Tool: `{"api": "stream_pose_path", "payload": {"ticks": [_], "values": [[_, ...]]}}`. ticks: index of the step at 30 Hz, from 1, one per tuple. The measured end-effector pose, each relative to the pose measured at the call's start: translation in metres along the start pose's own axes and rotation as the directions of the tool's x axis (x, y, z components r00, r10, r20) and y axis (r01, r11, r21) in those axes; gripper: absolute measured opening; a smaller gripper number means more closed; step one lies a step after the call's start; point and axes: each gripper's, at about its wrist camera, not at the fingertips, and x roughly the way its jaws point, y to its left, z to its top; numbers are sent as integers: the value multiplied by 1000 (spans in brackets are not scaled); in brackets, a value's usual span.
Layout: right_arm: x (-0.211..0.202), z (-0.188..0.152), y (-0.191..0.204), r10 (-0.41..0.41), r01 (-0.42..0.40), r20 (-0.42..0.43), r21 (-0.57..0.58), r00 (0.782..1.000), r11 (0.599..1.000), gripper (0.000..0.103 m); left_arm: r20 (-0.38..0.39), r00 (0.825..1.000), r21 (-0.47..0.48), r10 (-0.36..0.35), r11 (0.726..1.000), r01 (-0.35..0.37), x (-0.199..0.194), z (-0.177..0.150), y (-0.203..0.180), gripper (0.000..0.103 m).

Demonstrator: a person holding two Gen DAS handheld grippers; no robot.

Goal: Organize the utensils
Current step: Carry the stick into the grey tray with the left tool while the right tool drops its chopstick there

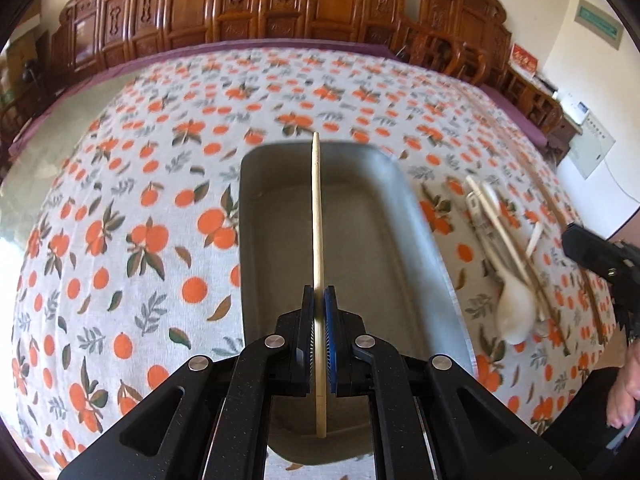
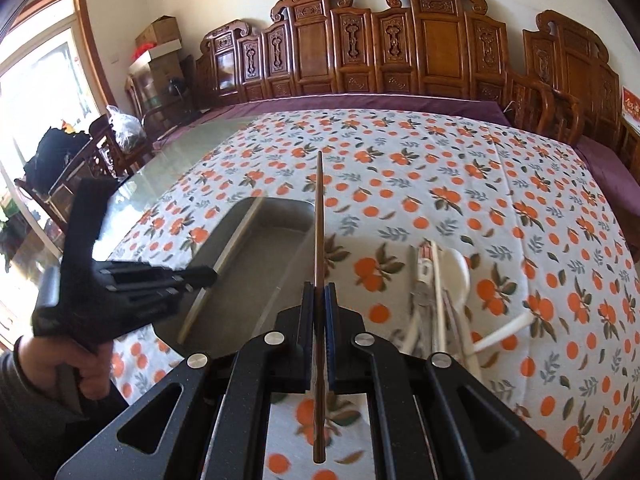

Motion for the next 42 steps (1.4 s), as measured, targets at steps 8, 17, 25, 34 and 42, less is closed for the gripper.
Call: {"api": "stream_pose_path", "payload": {"ticks": [8, 17, 25, 34, 42], "values": [[19, 7, 24, 16, -16, -20, -9, 1000, 1000, 6, -1, 1000, -15, 4, 1000, -4, -1, 2, 7, 5], [53, 3, 38, 32, -30, -80, 33, 996, 999, 6, 80, 997, -29, 12, 1000, -10, -29, 8, 17, 5], [87, 4, 54, 50, -43, -126, 58, 991, 997, 6, 117, 993, -76, 17, 997, -9, -44, 11, 38, 5], [107, -3, 66, 38, -29, -164, 51, 986, 998, 6, 127, 992, -97, 22, 995, -10, -47, 12, 48, 5], [89, 3, 54, 55, -51, -117, 35, 992, 998, 9, 133, 991, -88, 23, 996, -12, -47, 13, 40, 5]]}}
